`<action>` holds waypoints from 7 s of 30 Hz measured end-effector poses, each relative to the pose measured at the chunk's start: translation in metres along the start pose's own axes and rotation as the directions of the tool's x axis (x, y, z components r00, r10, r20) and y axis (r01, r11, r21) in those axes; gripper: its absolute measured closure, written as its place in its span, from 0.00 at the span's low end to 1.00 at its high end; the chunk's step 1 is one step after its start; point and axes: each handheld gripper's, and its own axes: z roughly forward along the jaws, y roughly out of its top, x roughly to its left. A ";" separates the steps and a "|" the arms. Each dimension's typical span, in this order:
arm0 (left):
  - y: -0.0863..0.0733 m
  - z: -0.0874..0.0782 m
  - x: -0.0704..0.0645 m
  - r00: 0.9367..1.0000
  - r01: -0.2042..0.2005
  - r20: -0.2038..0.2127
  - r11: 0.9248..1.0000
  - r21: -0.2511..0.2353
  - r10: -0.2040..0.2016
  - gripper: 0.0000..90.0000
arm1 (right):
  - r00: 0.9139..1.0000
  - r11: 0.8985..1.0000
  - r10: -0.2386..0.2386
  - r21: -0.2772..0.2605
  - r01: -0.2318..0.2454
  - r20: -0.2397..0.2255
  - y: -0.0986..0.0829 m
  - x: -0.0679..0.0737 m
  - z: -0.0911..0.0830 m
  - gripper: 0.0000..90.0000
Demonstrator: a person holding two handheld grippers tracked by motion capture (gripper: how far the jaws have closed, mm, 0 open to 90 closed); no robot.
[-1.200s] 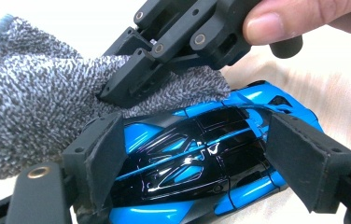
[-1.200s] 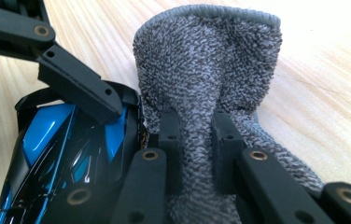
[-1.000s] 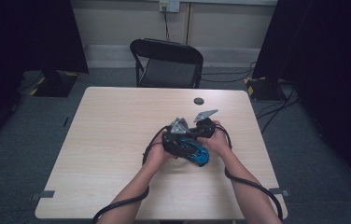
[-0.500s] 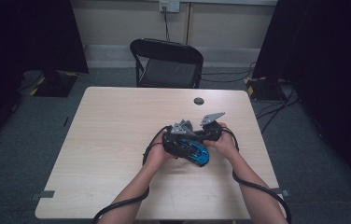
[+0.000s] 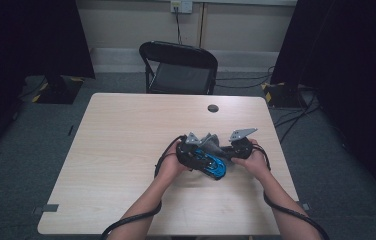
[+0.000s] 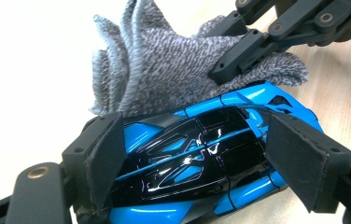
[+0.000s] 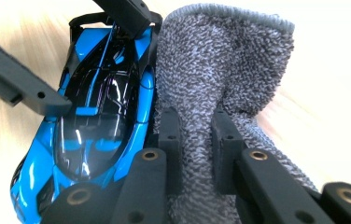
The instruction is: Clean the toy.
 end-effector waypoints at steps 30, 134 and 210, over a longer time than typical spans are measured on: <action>0.001 0.000 -0.001 1.000 0.001 -0.008 1.000 0.008 -0.001 0.23 | 0.999 0.999 0.038 0.007 -0.038 0.017 -0.029 0.008 -0.035 0.86; -0.074 -0.179 0.054 0.984 0.072 -0.158 0.994 -0.087 -0.085 0.18 | 0.965 0.986 -0.167 -0.008 0.169 -0.200 0.106 0.128 0.081 0.31; -0.090 -0.130 0.039 0.977 0.151 -0.171 0.980 0.128 -0.129 0.61 | 0.997 0.996 -0.005 0.089 -0.002 0.083 0.044 0.061 0.073 0.28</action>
